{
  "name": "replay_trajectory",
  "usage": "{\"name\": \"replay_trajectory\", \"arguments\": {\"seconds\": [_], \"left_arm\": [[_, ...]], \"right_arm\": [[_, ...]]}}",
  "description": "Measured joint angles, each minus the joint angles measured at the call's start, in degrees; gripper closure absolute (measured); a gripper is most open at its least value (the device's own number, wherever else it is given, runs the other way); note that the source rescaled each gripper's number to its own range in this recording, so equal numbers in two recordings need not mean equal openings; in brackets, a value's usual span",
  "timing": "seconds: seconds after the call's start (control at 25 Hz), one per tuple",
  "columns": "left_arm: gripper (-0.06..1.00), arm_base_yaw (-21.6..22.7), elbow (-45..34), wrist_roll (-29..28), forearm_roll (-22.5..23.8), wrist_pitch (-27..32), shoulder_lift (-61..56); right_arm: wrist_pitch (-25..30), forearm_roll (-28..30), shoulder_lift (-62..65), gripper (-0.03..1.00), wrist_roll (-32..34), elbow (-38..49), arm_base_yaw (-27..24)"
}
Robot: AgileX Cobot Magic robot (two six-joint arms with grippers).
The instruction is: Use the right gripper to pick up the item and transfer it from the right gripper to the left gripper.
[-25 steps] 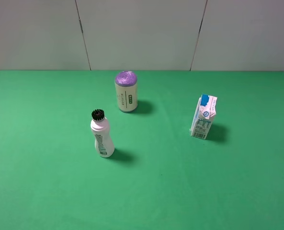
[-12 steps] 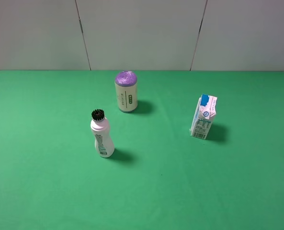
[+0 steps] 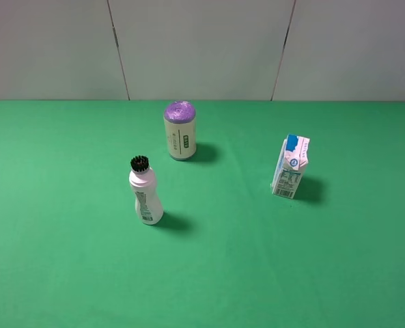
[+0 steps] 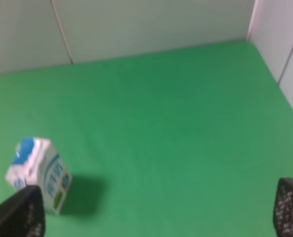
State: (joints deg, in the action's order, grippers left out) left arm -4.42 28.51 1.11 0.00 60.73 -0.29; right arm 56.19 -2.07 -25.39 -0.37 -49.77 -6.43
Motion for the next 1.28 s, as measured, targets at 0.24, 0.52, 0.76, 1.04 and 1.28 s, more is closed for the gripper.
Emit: {"name": "replay_trajectory", "arguments": {"seconds": [0.24, 0.52, 0.76, 1.04, 1.28], "left_arm": [[-0.03, 0.0, 0.0, 0.0, 0.0, 0.0, 0.0], [-0.03, 0.0, 0.0, 0.0, 0.0, 0.0, 0.0], [-0.03, 0.0, 0.0, 0.0, 0.0, 0.0, 0.0], [-0.03, 0.0, 0.0, 0.0, 0.0, 0.0, 0.0], [-0.03, 0.0, 0.0, 0.0, 0.0, 0.0, 0.0]], "right_arm": [[-2.4, -4.0, -8.8, -0.03, -0.4, -5.9, 5.0], [-2.4, -4.0, -22.8, -0.03, -0.8, -9.5, 13.9], [-2.4, -3.8, -35.7, -0.03, -0.6, -13.0, 21.3], [-1.2, -0.4, -50.2, -0.03, 5.5, -20.2, 27.4], [1.1, 4.9, -60.4, -0.03, 13.5, -23.4, 27.7]]}}
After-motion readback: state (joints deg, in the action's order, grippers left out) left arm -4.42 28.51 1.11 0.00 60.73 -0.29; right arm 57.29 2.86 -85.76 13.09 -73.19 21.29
